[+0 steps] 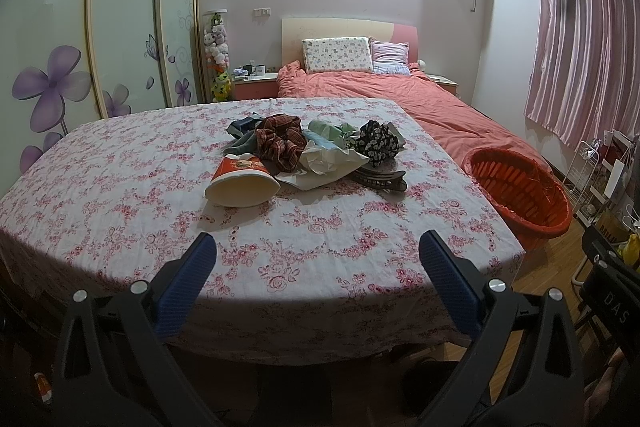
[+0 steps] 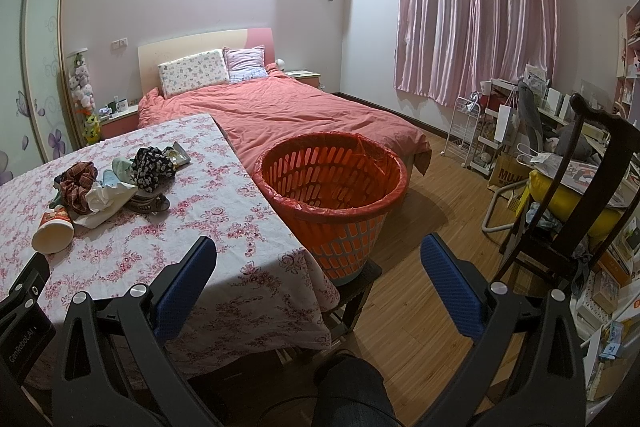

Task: Collect trash

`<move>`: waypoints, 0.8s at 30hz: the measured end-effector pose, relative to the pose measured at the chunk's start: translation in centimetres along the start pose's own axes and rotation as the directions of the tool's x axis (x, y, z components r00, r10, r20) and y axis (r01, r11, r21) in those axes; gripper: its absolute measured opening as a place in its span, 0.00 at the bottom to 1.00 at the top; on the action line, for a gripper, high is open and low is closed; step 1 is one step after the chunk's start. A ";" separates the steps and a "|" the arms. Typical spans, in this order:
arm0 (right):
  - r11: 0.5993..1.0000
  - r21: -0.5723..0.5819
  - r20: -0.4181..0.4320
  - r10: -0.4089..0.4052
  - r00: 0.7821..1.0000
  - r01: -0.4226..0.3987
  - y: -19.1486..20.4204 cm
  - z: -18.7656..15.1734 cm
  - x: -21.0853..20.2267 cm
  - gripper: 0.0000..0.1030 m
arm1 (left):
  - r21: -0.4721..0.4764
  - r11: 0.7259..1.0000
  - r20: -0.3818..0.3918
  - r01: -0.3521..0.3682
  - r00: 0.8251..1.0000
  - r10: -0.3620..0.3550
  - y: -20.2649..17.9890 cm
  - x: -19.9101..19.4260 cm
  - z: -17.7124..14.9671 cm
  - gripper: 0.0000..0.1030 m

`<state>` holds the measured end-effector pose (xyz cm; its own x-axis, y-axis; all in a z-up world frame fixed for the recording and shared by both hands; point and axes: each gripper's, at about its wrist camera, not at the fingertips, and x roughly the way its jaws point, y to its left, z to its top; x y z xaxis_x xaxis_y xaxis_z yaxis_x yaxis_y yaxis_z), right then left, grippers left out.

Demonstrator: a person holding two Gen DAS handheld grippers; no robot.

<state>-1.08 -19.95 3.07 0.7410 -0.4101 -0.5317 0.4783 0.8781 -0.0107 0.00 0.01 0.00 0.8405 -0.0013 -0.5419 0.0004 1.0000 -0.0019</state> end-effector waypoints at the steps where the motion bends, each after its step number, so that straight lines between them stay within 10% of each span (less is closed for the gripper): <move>1: 1.000 0.000 0.000 0.000 1.000 0.000 0.0 0.0 0.0 0.98 | 0.000 1.000 0.000 0.000 1.000 0.000 0.0 0.0 0.0 0.96; 24: 0.992 -0.035 0.014 0.122 0.992 -0.122 1.9 0.5 1.7 0.98 | -0.043 0.998 -0.043 0.051 0.998 -0.053 1.8 2.0 0.7 0.96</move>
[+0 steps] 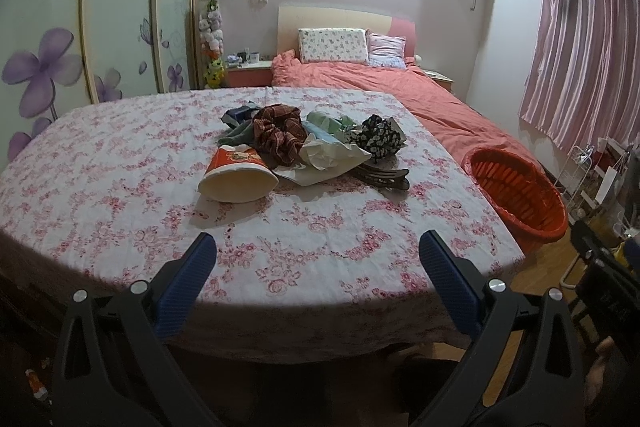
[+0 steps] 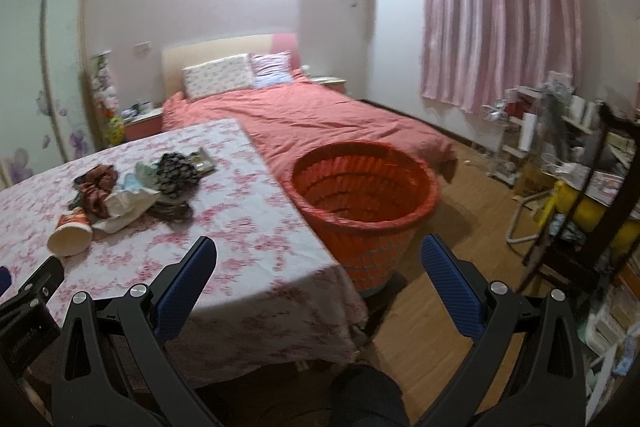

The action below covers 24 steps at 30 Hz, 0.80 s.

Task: Collect trash
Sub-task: 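Grasp the orange-and-white paper cup with the left tool while the right tool grasps the brown slotted plastic item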

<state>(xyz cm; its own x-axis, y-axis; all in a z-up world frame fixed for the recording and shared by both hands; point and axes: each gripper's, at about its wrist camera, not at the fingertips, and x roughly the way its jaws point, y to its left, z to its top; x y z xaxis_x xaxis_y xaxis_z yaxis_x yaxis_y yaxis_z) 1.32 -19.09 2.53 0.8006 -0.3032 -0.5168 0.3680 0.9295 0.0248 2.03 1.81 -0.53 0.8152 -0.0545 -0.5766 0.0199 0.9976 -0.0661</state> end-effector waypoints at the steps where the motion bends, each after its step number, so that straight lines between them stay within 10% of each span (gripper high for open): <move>1: 1.000 -0.005 -0.005 0.014 1.000 -0.014 0.2 0.1 0.2 0.98 | -0.007 1.000 -0.004 0.007 1.000 -0.007 0.5 0.3 0.2 0.96; 14: 0.970 -0.097 -0.124 0.208 0.970 -0.221 6.1 2.1 7.1 0.95 | -0.068 0.994 -0.034 -0.087 0.996 0.085 8.9 6.8 2.8 0.95; 24: 0.938 -0.064 -0.301 0.307 0.903 -0.340 9.9 2.5 14.2 0.79 | -0.084 0.995 -0.164 -0.048 0.986 0.033 12.0 13.3 3.4 0.67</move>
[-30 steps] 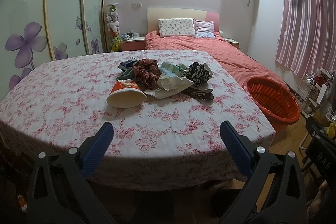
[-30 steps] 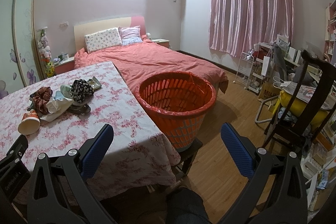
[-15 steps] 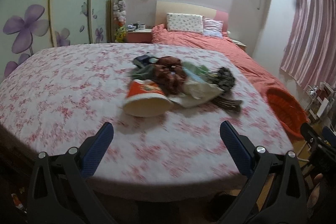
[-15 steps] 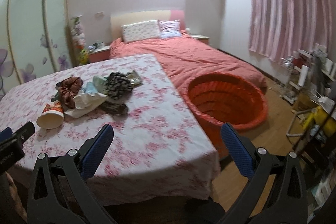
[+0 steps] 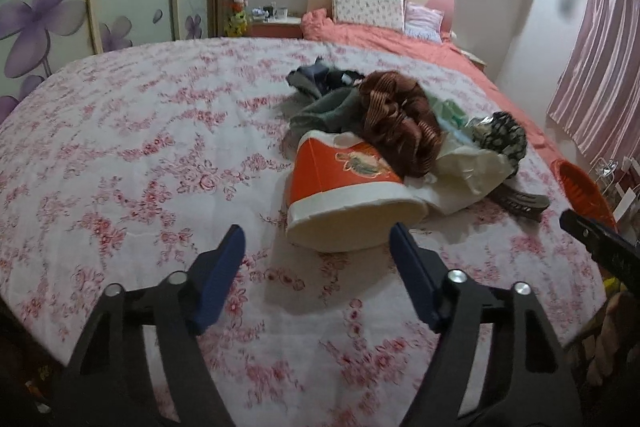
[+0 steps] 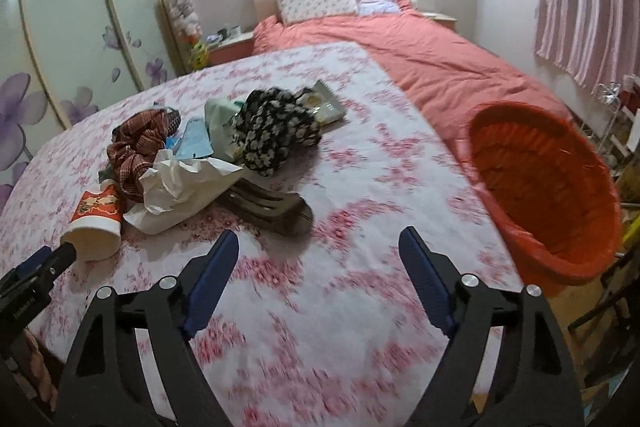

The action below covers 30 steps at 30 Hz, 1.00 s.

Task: Collect trash
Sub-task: 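Grasp the orange-and-white paper cup with the left tool while the right tool grasps the brown slotted plastic item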

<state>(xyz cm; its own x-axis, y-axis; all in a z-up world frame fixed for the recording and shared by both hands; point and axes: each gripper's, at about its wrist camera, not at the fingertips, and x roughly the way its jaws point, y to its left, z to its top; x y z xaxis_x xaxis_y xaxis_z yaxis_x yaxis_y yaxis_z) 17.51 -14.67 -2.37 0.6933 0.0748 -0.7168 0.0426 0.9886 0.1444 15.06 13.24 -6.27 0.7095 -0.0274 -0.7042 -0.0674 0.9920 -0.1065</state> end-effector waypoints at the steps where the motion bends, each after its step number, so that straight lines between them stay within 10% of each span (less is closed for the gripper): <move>1: 1.000 -0.006 -0.005 0.004 1.000 -0.004 0.2 0.2 0.5 0.79 | 0.000 1.000 -0.006 -0.002 1.000 0.002 0.0 0.3 0.1 0.64; 13: 0.991 -0.094 -0.107 0.081 0.991 -0.091 2.5 1.6 5.0 0.58 | 0.010 1.000 -0.063 -0.003 0.998 0.003 0.3 4.1 2.3 0.28; 30: 0.982 -0.152 -0.116 0.092 0.989 -0.109 3.0 1.0 4.7 0.33 | 0.008 1.000 -0.015 0.015 1.000 -0.014 0.7 3.5 3.4 0.15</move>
<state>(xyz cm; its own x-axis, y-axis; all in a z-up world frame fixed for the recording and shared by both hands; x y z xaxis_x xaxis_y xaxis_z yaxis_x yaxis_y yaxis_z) 21.57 -11.53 -4.62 0.6061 0.1801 -0.7747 -0.1432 0.9828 0.1164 19.83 14.28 -6.44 0.6999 -0.0435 -0.7129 -0.0516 0.9925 -0.1113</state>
